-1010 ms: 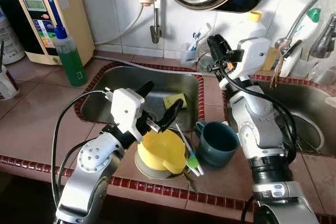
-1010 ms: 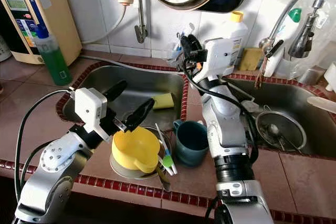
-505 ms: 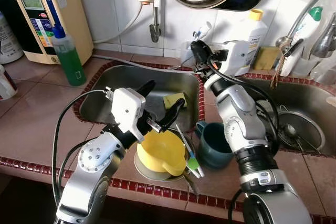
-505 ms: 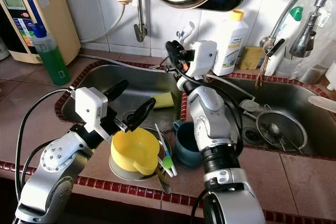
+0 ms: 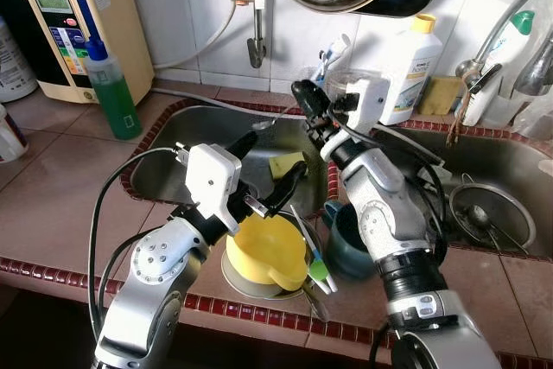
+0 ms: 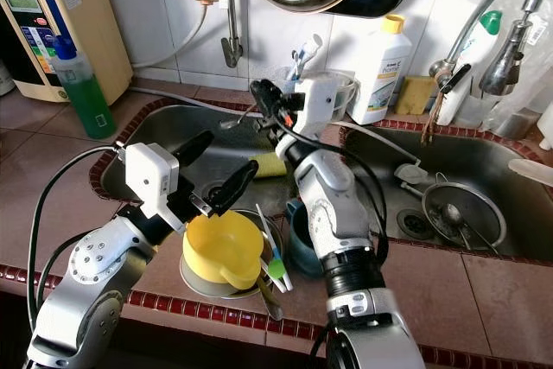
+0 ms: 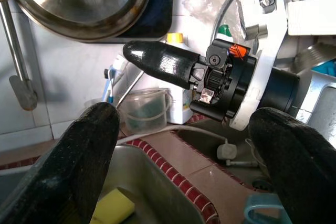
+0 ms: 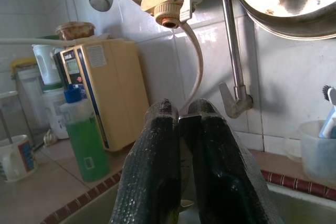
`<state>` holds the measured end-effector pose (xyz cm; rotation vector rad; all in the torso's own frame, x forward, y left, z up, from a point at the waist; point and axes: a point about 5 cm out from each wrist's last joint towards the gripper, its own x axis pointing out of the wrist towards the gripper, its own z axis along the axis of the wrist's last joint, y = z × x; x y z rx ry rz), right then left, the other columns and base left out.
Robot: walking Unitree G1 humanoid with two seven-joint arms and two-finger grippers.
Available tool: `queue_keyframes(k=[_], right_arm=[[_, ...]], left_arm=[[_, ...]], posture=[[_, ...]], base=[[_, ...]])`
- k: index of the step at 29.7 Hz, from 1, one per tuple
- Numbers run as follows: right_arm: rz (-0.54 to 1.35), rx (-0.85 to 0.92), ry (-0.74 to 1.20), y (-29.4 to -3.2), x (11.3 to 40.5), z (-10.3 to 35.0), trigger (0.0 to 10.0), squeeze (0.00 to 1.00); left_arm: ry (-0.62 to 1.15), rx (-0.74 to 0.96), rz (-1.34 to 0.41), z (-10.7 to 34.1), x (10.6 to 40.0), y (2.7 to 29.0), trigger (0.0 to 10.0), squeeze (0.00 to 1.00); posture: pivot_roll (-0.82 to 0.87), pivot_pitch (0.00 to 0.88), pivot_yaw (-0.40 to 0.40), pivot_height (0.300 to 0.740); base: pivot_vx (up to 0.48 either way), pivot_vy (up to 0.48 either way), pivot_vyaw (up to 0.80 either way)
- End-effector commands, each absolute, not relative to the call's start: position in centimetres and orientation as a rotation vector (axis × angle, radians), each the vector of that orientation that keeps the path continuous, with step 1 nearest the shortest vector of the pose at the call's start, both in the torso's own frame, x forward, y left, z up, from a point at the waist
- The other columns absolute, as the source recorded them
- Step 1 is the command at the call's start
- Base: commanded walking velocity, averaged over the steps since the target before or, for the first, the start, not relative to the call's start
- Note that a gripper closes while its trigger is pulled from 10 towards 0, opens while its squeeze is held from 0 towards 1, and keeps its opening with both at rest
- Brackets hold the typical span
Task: Kitchen organization
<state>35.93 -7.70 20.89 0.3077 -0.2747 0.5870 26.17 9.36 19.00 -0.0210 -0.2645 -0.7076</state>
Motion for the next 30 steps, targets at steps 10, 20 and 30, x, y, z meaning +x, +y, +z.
queue_keyframes(k=[10,20,30], right_arm=[[0.545,0.479,-0.225,-8.72,35.85,20.92,10.0,0.0],[0.54,0.518,-0.202,-8.77,35.71,20.79,10.0,1.0],[0.537,0.522,-0.202,-8.92,35.78,20.97,10.0,1.0]], left_arm=[[-0.282,-0.015,-0.716,19.58,26.01,9.36,10.0,0.0],[-0.282,-0.02,-0.721,19.63,26.01,9.26,10.0,0.0],[-0.282,-0.022,-0.725,19.64,26.01,9.14,10.0,0.0]], posture=[[-0.16,0.0,0.006,0.74],[-0.16,0.0,0.009,0.74],[-0.16,0.0,0.011,0.74]], base=[[0.0,0.0,0.0],[0.0,0.0,0.0],[0.0,0.0,0.0]])
